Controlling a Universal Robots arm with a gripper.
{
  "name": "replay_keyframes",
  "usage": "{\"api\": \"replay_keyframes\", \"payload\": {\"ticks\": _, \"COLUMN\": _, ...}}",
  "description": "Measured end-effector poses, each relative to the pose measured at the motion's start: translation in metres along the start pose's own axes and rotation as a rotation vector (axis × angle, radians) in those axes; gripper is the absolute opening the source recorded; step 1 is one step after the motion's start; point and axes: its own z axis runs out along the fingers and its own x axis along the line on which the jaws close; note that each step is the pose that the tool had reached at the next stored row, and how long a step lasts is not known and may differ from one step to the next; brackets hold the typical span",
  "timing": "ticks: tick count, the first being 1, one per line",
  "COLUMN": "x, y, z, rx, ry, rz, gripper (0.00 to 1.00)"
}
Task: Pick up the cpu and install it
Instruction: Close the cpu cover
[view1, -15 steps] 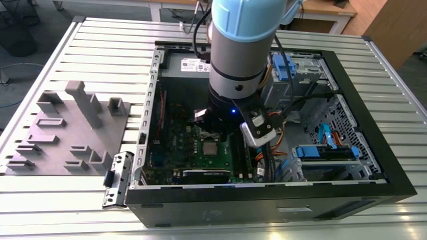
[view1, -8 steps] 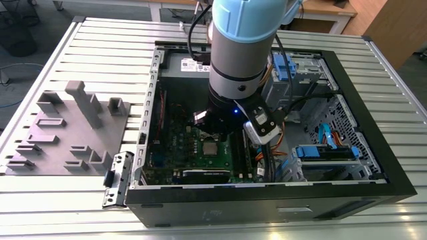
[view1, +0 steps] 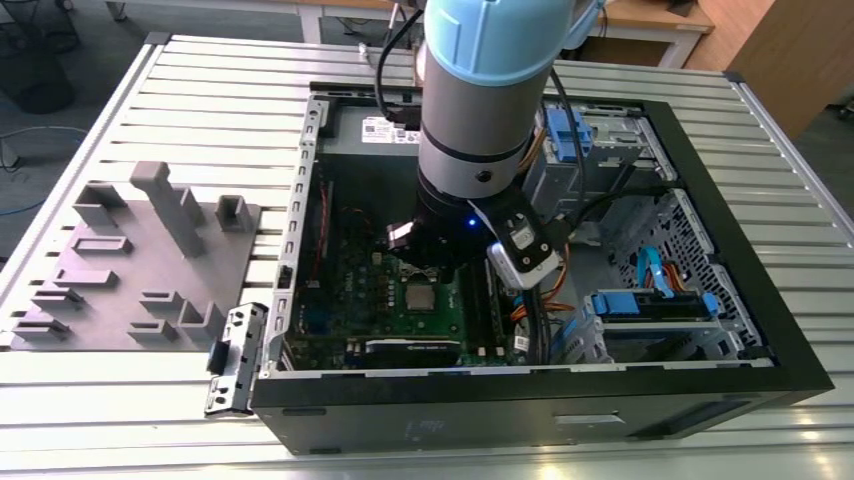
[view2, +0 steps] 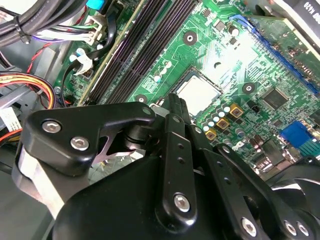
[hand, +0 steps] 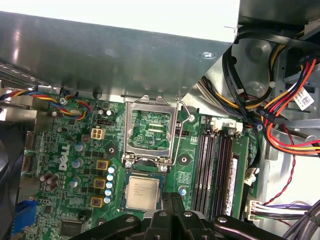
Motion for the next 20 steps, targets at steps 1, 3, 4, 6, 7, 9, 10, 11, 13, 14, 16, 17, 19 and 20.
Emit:
{"api": "replay_keyframes", "payload": {"ticks": 1, "x": 0.0, "y": 0.0, "z": 0.0, "rx": 0.0, "ry": -0.0001, "rz": 0.0, "gripper": 0.11}}
{"api": "replay_keyframes", "payload": {"ticks": 3, "x": 0.0, "y": 0.0002, "z": 0.0001, "rx": -0.0001, "ry": -0.0004, "rz": 0.0, "gripper": 0.11}}
{"api": "replay_keyframes", "payload": {"ticks": 4, "x": 0.0, "y": 0.0004, "z": 0.0003, "rx": -0.0003, "ry": -0.0005, "rz": 0.0, "gripper": 0.11}}
{"api": "replay_keyframes", "payload": {"ticks": 6, "x": -0.0003, "y": 0.0025, "z": 0.0008, "rx": -0.0002, "ry": -0.0004, "rz": 0.0, "gripper": 0.11}}
{"api": "replay_keyframes", "payload": {"ticks": 7, "x": -0.0006, "y": 0.0037, "z": 0.0013, "rx": -0.0004, "ry": -0.0004, "rz": -0.001, "gripper": 0.11}}
{"api": "replay_keyframes", "payload": {"ticks": 9, "x": -0.0009, "y": 0.0054, "z": 0.0026, "rx": -0.0005, "ry": -0.0001, "rz": -0.007, "gripper": 0.11}}
{"api": "replay_keyframes", "payload": {"ticks": 10, "x": -0.0009, "y": 0.0057, "z": 0.0032, "rx": -0.0008, "ry": 0.0, "rz": -0.013, "gripper": 0.11}}
{"api": "replay_keyframes", "payload": {"ticks": 11, "x": -0.001, "y": 0.0058, "z": 0.0038, "rx": -0.0011, "ry": 0.0003, "rz": -0.02, "gripper": 0.11}}
{"api": "replay_keyframes", "payload": {"ticks": 13, "x": -0.0008, "y": 0.0058, "z": 0.0048, "rx": -0.0025, "ry": 0.0012, "rz": -0.04, "gripper": 0.11}}
{"api": "replay_keyframes", "payload": {"ticks": 14, "x": -0.0007, "y": 0.0058, "z": 0.0055, "rx": -0.0035, "ry": 0.0018, "rz": -0.054, "gripper": 0.11}}
{"api": "replay_keyframes", "payload": {"ticks": 16, "x": -0.0007, "y": 0.0057, "z": 0.0066, "rx": -0.0056, "ry": 0.0032, "rz": -0.084, "gripper": 0.11}}
{"api": "replay_keyframes", "payload": {"ticks": 17, "x": -0.0007, "y": 0.0057, "z": 0.0069, "rx": -0.0071, "ry": 0.0036, "rz": -0.095, "gripper": 0.11}}
{"api": "replay_keyframes", "payload": {"ticks": 19, "x": -0.001, "y": 0.0056, "z": 0.0075, "rx": -0.0129, "ry": 0.0036, "rz": -0.113, "gripper": 0.11}}
{"api": "replay_keyframes", "payload": {"ticks": 20, "x": -0.0016, "y": 0.0056, "z": 0.0075, "rx": -0.0183, "ry": 0.0029, "rz": -0.118, "gripper": 0.11}}
